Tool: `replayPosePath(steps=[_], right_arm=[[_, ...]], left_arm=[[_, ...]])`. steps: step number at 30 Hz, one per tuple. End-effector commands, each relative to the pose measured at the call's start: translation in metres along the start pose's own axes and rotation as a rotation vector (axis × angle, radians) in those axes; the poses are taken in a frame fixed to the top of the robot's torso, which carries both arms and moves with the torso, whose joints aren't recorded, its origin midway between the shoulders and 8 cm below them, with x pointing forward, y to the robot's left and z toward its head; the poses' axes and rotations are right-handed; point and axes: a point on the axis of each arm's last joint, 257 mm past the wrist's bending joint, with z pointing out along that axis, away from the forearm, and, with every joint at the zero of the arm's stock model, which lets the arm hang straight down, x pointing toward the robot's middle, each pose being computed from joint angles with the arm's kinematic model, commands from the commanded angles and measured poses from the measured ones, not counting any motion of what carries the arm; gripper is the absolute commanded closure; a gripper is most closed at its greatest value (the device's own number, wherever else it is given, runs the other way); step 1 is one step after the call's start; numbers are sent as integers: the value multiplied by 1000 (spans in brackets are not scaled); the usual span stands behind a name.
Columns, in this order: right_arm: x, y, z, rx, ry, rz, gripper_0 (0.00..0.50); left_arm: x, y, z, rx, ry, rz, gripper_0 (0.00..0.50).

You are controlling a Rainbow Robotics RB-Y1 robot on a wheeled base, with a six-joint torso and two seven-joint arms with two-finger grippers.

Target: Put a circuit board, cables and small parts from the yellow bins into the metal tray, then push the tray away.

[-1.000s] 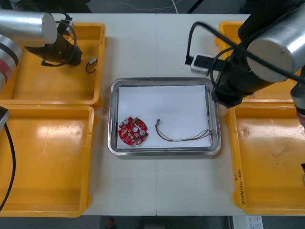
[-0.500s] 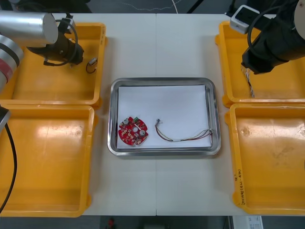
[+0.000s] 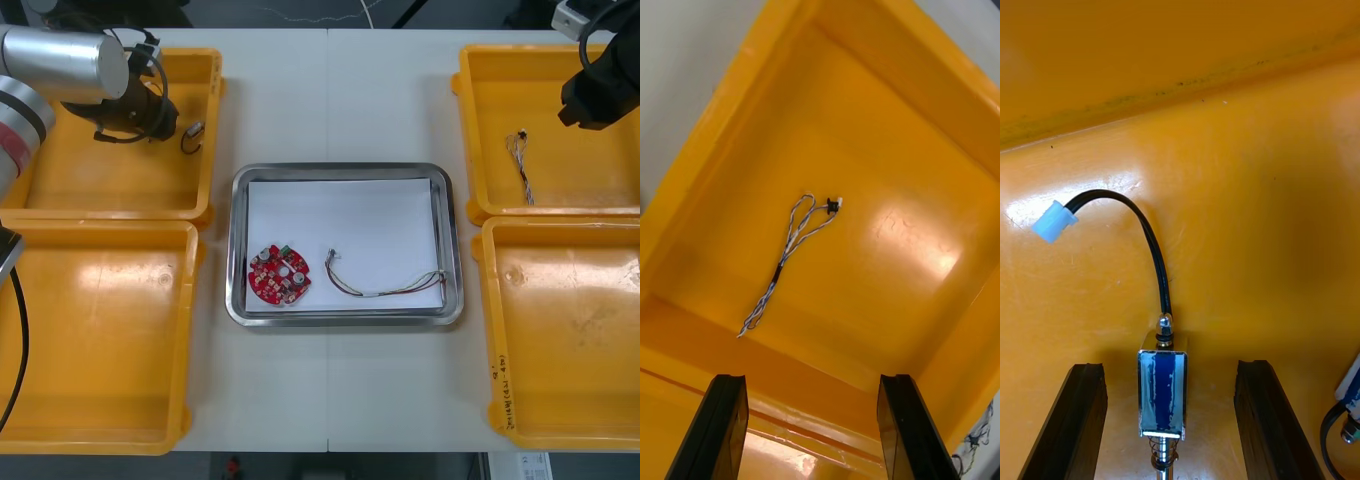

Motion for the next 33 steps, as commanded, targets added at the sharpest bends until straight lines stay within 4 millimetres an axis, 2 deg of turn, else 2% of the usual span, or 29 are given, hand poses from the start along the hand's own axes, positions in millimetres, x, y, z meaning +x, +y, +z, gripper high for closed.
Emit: replayPosePath(steps=[1,4,10,15,20,25,30,33], right_arm=[[-20,-27,-15,-22,-25,129,0],[-19,-32,-10,-53,5,174,0],[-8,-26,8,-130,82,245,0],[-13,-32,28,-118,62,283,0],[-17,-37,52,-108,37,326,0],[-17,-37,67,-110,28,365,0],[-18,-28,82,-144,25,450,0],[-10,-20,91,-159,58,499,0]], left_arm=[[-4,-12,1,10,-8,134,499],[-4,-11,1,9,-8,134,500],[-5,-8,-1,7,-10,131,500],[-10,-1,-7,7,-18,123,500],[-11,6,-23,14,13,131,500],[-15,8,-42,25,41,146,500],[-17,6,-60,30,69,167,500],[-17,4,-73,35,94,177,500]])
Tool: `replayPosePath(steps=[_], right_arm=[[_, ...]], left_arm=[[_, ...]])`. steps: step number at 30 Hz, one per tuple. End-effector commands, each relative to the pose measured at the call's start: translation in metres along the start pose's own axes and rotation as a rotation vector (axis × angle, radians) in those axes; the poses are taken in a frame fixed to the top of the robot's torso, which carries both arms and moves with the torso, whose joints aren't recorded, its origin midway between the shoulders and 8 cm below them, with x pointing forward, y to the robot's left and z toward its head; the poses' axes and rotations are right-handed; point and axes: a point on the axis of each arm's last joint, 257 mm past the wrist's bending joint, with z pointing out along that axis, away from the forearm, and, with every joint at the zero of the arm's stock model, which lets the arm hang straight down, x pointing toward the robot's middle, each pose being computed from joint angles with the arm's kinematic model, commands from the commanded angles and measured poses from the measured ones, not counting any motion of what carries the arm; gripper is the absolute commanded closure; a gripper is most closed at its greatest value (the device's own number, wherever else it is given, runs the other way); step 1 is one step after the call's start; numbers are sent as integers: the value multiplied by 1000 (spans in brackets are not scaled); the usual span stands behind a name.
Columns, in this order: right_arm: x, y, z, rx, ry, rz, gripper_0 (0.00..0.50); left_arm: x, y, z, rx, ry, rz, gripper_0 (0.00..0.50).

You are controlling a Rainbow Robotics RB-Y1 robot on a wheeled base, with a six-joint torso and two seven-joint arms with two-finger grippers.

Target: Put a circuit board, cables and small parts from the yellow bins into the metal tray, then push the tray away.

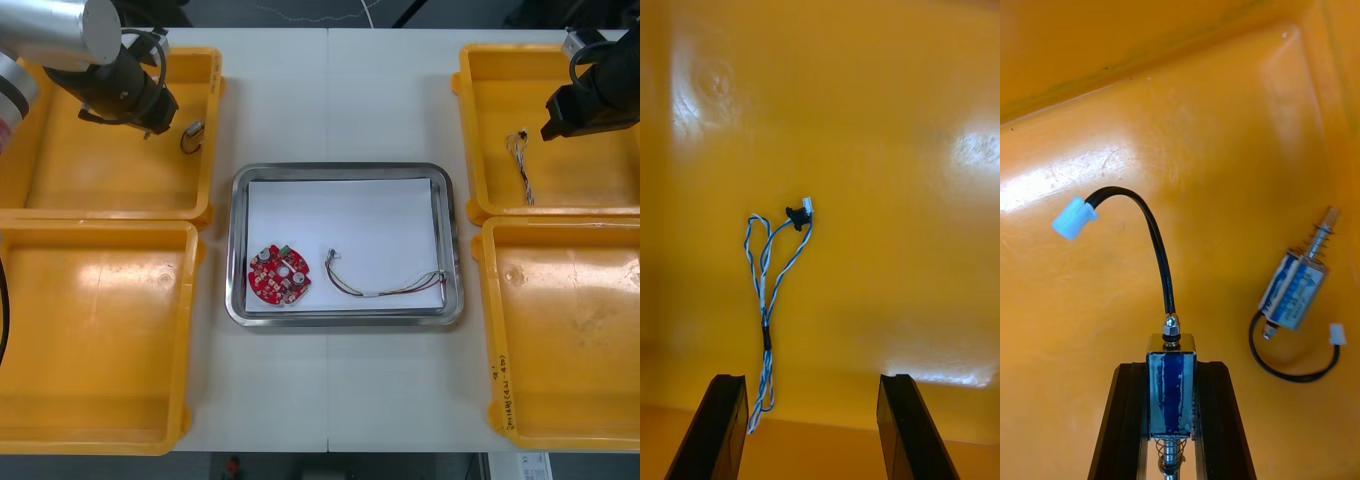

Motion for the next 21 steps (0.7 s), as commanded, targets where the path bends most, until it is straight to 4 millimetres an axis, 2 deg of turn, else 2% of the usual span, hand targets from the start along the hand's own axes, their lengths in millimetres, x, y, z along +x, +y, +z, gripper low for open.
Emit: replayPosePath(steps=[1,8,13,21], right_arm=[[-20,11,-10,-21,-35,57,0],[-6,24,9,-32,2,81,0],[-5,25,18,-28,-9,87,0],[10,22,41,-15,-7,100,0]], left_arm=[[-13,20,-37,-19,-17,92,500],[-10,7,-59,3,25,93,500],[-6,0,-70,-9,58,118,500],[3,-32,-84,0,78,148,500]])
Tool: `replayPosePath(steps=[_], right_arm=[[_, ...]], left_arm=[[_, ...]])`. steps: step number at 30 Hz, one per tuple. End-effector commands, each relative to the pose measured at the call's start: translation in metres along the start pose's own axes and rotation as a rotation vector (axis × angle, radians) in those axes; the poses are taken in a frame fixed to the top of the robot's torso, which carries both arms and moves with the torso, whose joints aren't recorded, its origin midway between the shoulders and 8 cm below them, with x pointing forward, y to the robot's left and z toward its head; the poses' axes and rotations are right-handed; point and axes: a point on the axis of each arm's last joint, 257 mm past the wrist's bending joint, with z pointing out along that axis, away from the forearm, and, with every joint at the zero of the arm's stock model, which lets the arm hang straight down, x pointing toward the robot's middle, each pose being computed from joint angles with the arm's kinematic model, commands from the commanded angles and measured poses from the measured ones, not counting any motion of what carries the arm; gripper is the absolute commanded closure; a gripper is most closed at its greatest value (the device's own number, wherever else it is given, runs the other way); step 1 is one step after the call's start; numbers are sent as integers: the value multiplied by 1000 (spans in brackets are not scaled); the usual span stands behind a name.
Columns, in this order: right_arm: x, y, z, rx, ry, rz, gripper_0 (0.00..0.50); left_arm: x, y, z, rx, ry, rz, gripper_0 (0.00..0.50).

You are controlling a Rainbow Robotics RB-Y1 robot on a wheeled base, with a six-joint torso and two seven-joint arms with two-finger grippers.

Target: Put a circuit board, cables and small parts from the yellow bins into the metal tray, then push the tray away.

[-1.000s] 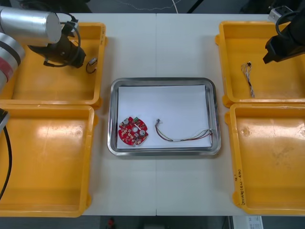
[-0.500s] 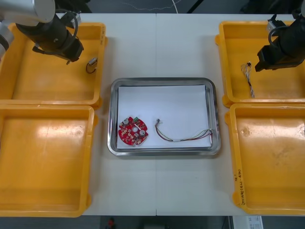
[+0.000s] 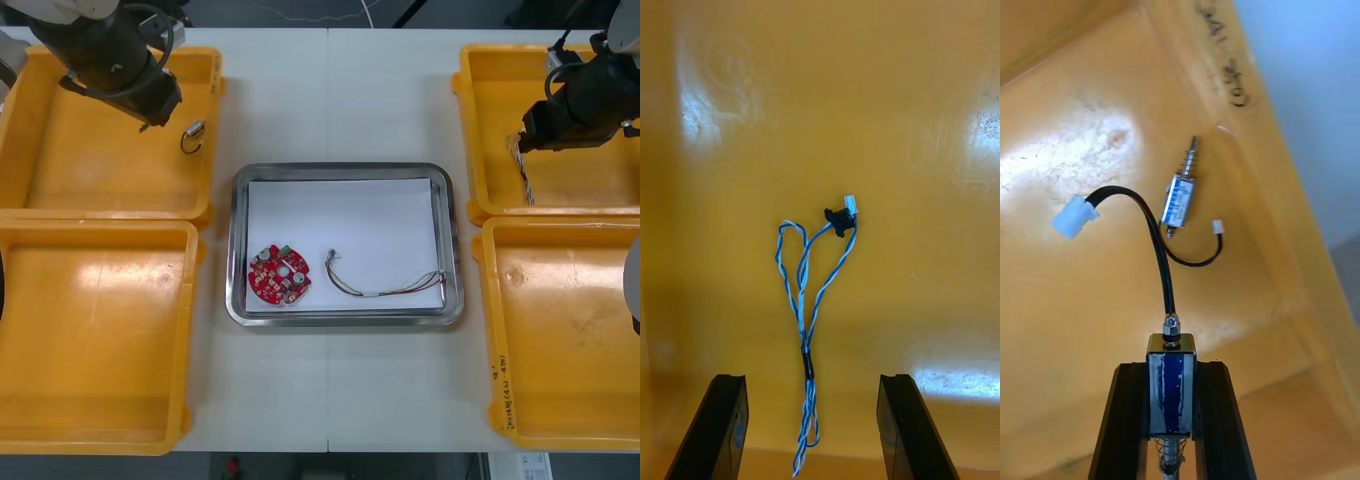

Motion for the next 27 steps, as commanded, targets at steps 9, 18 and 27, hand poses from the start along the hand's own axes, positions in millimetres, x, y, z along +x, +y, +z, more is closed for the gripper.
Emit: replayPosePath(steps=[9,18,27], right_arm=[[17,0,28,24,-4,41,0],[27,7,42,24,7,51,0],[38,5,53,31,15,63,0]], left_arm=[[-8,-66,-31,12,-29,-17,500],[-8,-134,-27,68,-42,-48,500],[-5,-184,-8,82,-42,-85,500]])
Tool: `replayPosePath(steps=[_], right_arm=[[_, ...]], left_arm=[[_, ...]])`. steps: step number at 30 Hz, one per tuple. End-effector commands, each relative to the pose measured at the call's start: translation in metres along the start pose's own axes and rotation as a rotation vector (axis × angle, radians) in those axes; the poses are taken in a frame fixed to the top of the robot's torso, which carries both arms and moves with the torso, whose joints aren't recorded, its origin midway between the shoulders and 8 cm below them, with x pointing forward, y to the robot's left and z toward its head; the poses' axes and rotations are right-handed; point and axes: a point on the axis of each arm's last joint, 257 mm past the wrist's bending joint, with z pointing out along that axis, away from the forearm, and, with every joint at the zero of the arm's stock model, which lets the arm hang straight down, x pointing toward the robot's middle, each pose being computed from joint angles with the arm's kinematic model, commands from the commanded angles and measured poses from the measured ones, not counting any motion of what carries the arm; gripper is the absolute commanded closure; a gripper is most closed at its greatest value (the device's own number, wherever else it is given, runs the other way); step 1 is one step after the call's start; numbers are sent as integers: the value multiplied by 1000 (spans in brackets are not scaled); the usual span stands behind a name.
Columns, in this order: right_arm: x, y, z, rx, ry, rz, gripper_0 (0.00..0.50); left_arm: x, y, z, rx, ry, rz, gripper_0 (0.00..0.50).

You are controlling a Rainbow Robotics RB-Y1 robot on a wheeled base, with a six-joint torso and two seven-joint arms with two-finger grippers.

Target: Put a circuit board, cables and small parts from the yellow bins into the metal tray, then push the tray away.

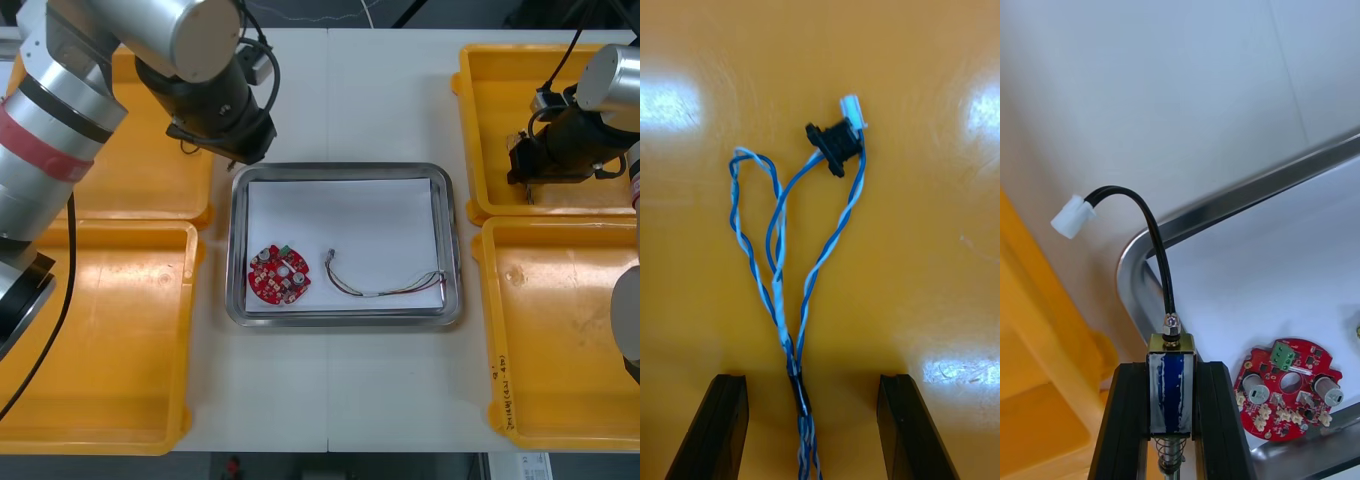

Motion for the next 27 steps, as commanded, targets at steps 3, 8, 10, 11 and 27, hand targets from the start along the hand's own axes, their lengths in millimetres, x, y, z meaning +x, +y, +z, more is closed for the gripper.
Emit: replayPosePath(steps=[3,8,10,11,27], right_arm=[[5,6,6,8,2,12,0],[7,6,8,4,7,19,205],[8,7,8,0,7,21,467],[8,8,8,-3,8,25,500],[-4,0,-39,15,-1,22,500]], left_arm=[[-4,-47,14,23,-47,-18,500],[4,-57,26,32,-33,-31,500],[11,-56,34,25,-14,-28,500],[14,-54,38,23,-3,-34,500],[29,-55,89,36,30,-51,500]])
